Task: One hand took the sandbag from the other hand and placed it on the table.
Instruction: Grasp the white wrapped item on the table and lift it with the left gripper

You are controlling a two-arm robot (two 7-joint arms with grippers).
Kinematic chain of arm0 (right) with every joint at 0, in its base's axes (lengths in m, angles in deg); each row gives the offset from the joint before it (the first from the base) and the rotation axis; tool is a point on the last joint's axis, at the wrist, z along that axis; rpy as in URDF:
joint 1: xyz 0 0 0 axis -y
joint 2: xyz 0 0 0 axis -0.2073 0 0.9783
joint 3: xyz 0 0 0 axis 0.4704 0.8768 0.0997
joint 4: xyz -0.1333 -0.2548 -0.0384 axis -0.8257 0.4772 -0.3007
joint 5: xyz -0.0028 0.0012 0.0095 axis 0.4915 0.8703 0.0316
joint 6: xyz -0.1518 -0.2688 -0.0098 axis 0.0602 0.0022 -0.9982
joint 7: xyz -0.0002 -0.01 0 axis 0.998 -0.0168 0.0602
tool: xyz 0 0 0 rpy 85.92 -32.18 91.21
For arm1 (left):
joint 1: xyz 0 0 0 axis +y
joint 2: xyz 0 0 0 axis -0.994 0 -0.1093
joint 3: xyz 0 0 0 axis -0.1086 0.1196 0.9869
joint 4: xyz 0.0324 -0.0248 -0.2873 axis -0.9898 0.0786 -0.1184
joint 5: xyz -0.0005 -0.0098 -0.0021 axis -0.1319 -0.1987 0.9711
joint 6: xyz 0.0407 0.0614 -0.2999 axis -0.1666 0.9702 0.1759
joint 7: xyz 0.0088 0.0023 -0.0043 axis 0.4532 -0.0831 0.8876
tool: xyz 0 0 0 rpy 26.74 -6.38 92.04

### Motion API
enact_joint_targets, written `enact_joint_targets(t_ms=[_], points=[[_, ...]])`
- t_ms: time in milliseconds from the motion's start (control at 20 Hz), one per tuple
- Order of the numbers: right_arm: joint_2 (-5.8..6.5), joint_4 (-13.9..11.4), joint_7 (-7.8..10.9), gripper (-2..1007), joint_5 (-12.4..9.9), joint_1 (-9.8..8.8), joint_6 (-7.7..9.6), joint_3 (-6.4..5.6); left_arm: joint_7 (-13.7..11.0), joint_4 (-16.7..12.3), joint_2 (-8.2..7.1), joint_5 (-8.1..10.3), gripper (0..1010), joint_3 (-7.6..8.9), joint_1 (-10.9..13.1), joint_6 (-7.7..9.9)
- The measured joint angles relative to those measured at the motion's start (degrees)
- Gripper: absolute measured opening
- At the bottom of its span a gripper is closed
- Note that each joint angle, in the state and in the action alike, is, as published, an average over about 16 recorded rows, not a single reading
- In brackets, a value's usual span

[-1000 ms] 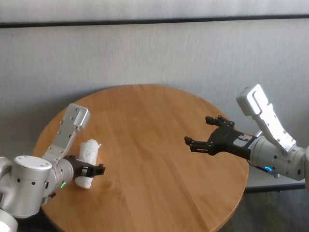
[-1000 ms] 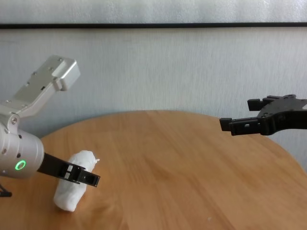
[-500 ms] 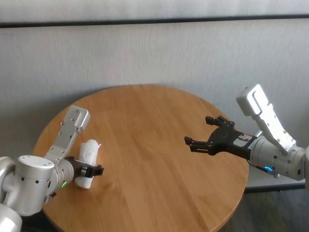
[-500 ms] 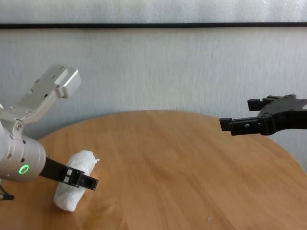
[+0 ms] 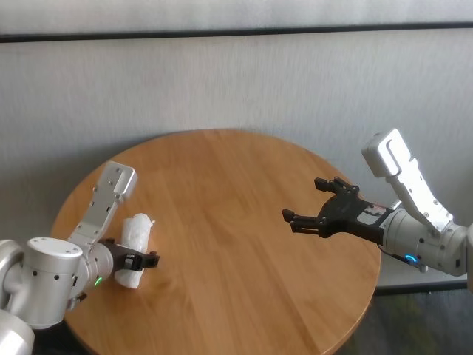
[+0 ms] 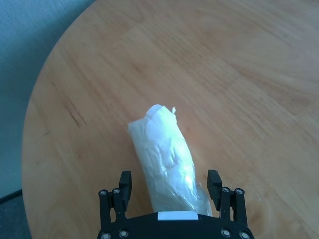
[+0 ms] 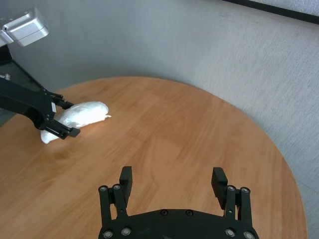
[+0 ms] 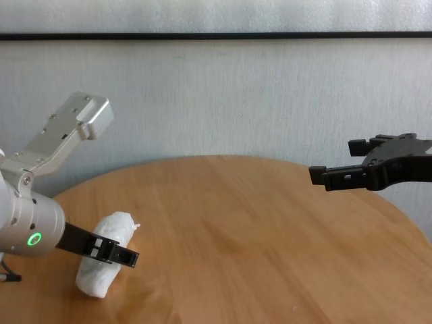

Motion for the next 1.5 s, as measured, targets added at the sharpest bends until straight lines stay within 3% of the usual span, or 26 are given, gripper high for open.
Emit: enact_joint_targets(t_ms=[450, 1150, 1500], points=[[0.0, 0.0, 0.0, 1001, 0.0, 0.0, 0.0, 0.0, 0.01, 0.02, -0.02, 0.01, 949, 0.02, -0.01, -0.16], [0.0, 0.0, 0.0, 1001, 0.0, 0.0, 0.0, 0.0, 0.34, -0.2, -0.01, 0.09, 624, 0.07, 0.07, 0.08], [0.0, 0.0, 0.0, 1001, 0.0, 0.0, 0.0, 0.0, 0.39, -0.23, -0.01, 0.12, 538, 0.09, 0.09, 0.12]])
